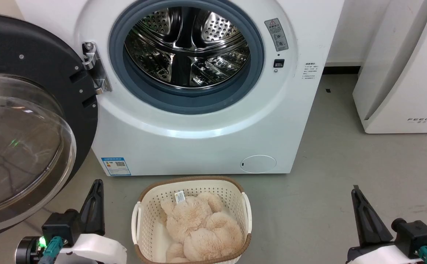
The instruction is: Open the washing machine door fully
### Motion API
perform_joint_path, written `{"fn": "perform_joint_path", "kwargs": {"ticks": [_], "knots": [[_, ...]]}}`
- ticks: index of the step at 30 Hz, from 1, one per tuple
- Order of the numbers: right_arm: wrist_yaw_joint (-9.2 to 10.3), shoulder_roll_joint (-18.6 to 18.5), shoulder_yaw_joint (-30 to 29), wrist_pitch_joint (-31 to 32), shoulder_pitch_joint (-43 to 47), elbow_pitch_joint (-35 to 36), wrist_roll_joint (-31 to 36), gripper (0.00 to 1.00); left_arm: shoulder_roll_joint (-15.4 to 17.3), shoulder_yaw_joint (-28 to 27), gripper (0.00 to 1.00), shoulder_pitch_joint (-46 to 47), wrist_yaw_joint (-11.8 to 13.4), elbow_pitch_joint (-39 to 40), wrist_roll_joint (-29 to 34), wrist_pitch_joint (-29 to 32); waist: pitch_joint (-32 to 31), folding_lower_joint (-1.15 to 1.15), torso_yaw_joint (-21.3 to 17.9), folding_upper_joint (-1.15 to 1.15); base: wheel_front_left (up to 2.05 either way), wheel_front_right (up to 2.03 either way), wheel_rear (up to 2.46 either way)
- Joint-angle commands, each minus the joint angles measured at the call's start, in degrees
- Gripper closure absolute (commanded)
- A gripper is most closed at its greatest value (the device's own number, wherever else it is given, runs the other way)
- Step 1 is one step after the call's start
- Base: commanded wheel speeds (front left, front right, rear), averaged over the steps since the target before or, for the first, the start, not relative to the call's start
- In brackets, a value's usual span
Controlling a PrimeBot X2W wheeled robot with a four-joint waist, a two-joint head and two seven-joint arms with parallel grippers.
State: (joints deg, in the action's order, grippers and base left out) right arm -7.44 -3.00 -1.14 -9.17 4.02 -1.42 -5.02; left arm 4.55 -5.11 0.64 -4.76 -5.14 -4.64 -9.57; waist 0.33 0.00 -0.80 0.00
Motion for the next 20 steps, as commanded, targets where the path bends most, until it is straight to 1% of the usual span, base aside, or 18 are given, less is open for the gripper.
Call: {"fn": "perform_joint_path", "kwargs": {"ticks": [1, 20], "knots": [[-0.02, 0.04, 0.14, 0.25, -1.33, 0.37, 0.44, 1.0, -0.07, 0.16, 1.0, -0.25, 0.39, 0.47, 0.45, 0.43, -0.01, 0.0, 0.01, 0.0, 0.0, 0.0, 0.0], [-0.03, 0.07, 0.42, 2.72, -2.08, 0.66, 1.71, 1.0, -0.51, 1.53, 1.0, -0.36, 1.6, 1.77, 1.61, 2.96, -0.09, 0.0, 0.23, 0.0, 0.0, 0.0, 0.0]]}}
